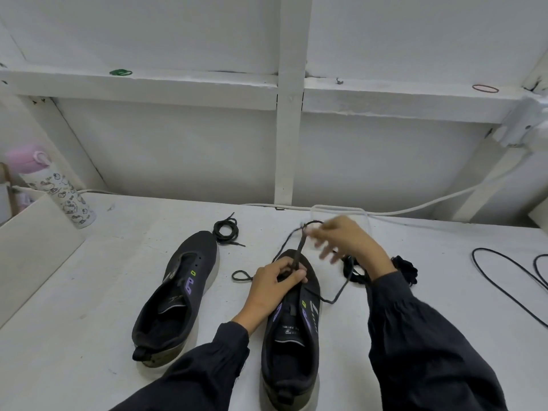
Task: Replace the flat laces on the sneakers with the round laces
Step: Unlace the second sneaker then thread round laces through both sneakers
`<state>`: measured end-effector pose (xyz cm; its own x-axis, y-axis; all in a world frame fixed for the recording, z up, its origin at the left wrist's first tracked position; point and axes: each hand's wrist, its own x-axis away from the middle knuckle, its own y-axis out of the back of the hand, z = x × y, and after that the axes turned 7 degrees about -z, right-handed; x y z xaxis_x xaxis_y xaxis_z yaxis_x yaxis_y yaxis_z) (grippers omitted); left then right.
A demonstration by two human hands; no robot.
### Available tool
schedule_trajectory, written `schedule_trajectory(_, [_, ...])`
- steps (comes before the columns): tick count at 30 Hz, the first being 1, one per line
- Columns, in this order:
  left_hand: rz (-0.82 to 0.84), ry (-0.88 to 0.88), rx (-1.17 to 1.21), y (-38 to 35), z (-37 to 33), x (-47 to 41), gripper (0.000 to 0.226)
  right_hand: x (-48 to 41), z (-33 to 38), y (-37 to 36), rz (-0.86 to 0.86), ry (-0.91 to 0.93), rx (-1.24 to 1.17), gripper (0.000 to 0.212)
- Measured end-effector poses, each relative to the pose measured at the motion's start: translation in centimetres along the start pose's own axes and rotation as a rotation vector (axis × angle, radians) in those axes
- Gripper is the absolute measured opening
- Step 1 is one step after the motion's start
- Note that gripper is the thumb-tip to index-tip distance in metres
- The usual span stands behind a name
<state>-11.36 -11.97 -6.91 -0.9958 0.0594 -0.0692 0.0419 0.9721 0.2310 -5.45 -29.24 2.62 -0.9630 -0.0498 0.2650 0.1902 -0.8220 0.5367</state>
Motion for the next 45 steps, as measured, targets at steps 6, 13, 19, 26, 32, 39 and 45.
schedule_trajectory(6, [-0.025,-0.007,-0.020,-0.2,-0.2,0.1,0.012,2.3,-3.2,-4.3,0.042,0.086,-0.087,0.031])
schedule_trajectory(13, [-0.056,0.002,-0.058,-0.1,0.3,0.0,0.010,2.2,-1.9,-5.8,-0.205,0.180,-0.323,0.015])
schedule_trajectory(19, [-0.049,-0.002,-0.020,-0.2,0.4,0.2,0.010,1.7,4.8,-0.8,-0.322,0.371,-0.540,0.009])
schedule_trajectory(26, [-0.034,-0.018,-0.011,-0.2,0.5,0.1,0.005,-2.1,7.0,-0.8,-0.255,0.334,-0.566,0.021])
schedule_trajectory(32, [-0.029,-0.002,0.039,-0.4,0.3,0.2,0.006,-3.7,2.7,-1.3,-0.030,0.073,-0.208,0.019])
schedule_trajectory(39, [-0.036,-0.014,0.007,-0.5,0.5,0.2,0.005,-2.8,-2.6,-3.5,-0.021,0.023,0.199,0.034])
schedule_trajectory(45, [-0.060,0.005,-0.066,-0.5,0.5,0.0,0.010,-0.2,-0.7,-4.4,0.203,0.069,-0.144,0.034])
